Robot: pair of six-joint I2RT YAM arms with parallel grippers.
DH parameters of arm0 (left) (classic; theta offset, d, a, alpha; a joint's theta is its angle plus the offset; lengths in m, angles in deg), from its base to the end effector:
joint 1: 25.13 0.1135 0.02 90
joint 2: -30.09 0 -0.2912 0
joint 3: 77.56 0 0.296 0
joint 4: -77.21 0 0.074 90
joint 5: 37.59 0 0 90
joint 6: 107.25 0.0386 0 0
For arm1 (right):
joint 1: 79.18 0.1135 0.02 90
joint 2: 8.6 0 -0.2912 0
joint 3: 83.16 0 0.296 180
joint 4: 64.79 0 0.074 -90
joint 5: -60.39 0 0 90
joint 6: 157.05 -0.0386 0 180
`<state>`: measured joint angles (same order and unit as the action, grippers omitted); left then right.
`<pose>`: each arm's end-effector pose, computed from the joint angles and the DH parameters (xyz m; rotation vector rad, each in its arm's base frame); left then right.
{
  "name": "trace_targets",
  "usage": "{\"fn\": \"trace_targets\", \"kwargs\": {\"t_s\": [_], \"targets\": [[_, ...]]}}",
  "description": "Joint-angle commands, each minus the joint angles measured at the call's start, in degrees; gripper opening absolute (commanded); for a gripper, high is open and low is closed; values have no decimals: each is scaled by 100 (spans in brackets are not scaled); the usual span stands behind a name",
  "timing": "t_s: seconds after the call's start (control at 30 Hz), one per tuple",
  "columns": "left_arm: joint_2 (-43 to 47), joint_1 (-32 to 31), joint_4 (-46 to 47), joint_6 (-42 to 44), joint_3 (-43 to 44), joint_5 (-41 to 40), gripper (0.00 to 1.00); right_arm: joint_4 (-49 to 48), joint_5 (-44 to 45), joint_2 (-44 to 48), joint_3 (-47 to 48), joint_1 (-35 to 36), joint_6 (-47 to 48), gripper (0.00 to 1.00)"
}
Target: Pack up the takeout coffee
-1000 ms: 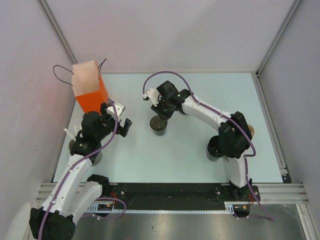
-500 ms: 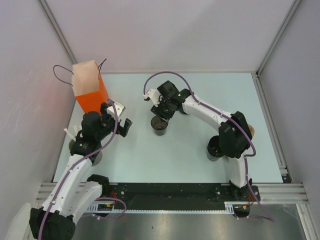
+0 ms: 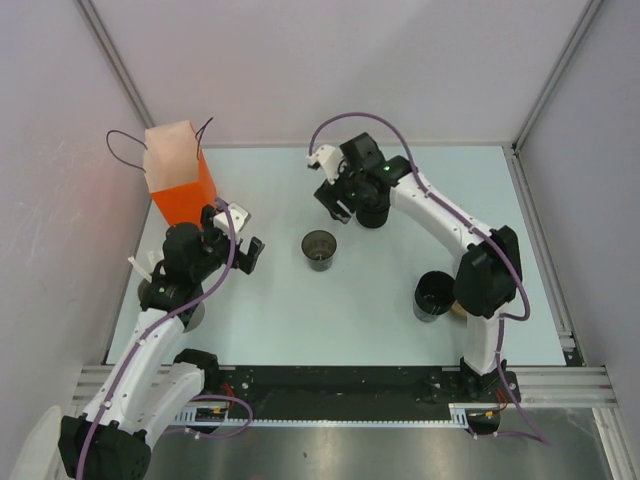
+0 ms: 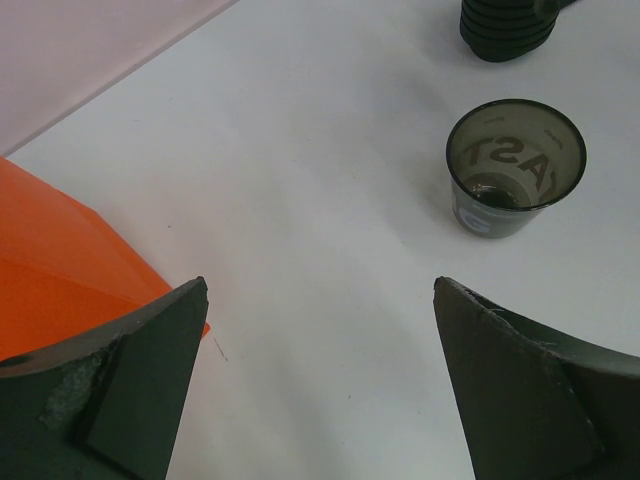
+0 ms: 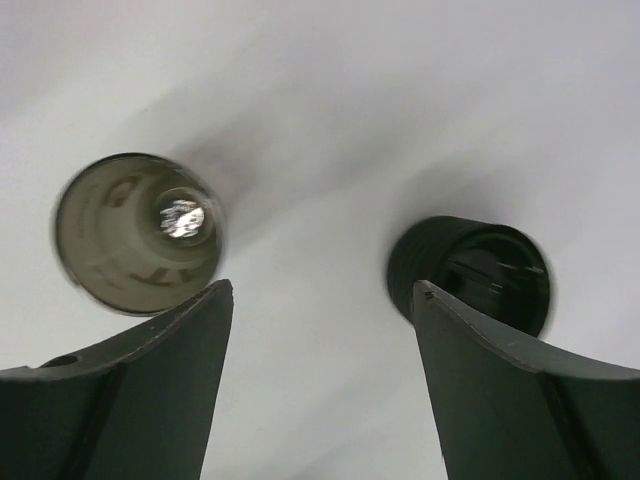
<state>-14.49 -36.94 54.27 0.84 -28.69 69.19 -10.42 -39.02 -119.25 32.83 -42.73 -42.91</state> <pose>0.2061 -0.0545 0.3046 0.6761 1.7617 -0.2026 0.3911 0.2967 0.3289 -1.2913 2.0619 0.2964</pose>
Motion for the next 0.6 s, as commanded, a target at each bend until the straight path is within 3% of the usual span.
{"fn": "trace_targets", "kwargs": {"t_s": [0.0, 0.17, 0.57], "targets": [[11, 13, 175, 63, -34, 124, 100, -40, 36, 220, 416, -559, 82, 78], [10, 21, 175, 63, -34, 124, 100, 425, -454, -88, 724, -1112, 546, 78], [-16, 13, 175, 81, -43, 151, 100, 944, -1352, -668, 847, -1500, 1628, 72]]}}
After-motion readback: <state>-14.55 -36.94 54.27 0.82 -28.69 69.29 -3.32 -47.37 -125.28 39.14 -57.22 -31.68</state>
